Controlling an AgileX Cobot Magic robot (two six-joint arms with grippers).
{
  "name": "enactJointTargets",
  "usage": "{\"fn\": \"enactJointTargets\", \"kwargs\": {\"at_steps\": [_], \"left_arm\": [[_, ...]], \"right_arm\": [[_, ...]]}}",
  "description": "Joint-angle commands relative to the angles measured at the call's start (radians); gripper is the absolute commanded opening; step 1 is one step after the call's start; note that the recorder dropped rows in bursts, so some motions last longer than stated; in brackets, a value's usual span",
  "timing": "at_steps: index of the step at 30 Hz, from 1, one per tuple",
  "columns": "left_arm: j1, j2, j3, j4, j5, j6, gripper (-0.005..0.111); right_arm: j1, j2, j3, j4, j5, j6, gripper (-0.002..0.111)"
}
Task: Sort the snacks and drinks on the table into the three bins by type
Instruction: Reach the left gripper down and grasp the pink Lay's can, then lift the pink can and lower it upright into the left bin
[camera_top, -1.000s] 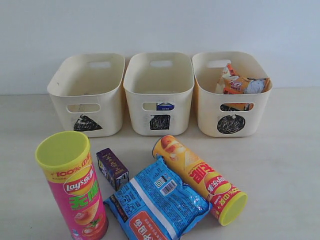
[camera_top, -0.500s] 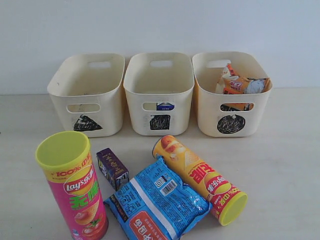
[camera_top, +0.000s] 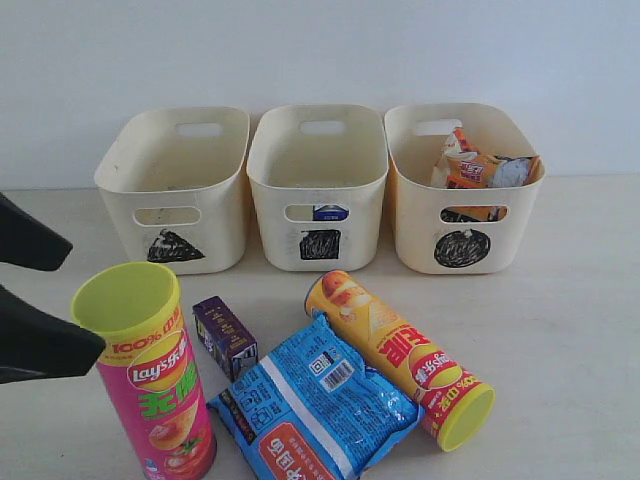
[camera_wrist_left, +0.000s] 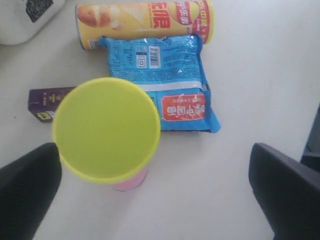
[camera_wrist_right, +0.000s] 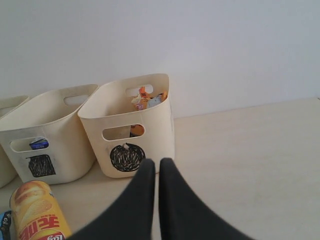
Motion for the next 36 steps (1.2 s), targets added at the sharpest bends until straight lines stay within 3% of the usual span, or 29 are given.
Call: {"fn": "enactJointTargets", "kwargs": {"at_steps": [1,7,17,26,29,34,36], "left_arm": [[-0.04,-0.002,0.046,0.032,-0.125,0.016,0.096],[-0.051,0.024,0.067,0.032,-0.233,0.018,0.102],[-0.105,0.122,0.067,0.001,-0.285,0.036,0.103],[-0.108,0.209,0.076,-0.03,-0.291,0.049,0.098],[-0.108,0.207,0.071,-0.077,-0.302,0.081,0.08],[-0.108,0.197,0.066,-0.096,-0.28,0.081,0.021],[-0.106,0.184,0.065,-0.082,-0.282,0.087,0.004]], "right_arm": [[0.003,-0.007,0.003,0.002,0.003,-0.005,0.0],[0.003,-0.007,0.003,0.002,0.003,-0.005,0.0],[0.003,-0.007,0.003,0.002,0.003,-0.007,0.0],[0.003,-0.007,0.003,0.002,0.003,-0.007,0.0],[0.003,-0.007,0.003,0.002,0.003,-0.007,0.0],[0.003,-0.007,0.003,0.002,0.003,-0.007,0.0],[0.003,-0.007,0.003,0.002,0.003,-0.007,0.0]]}}
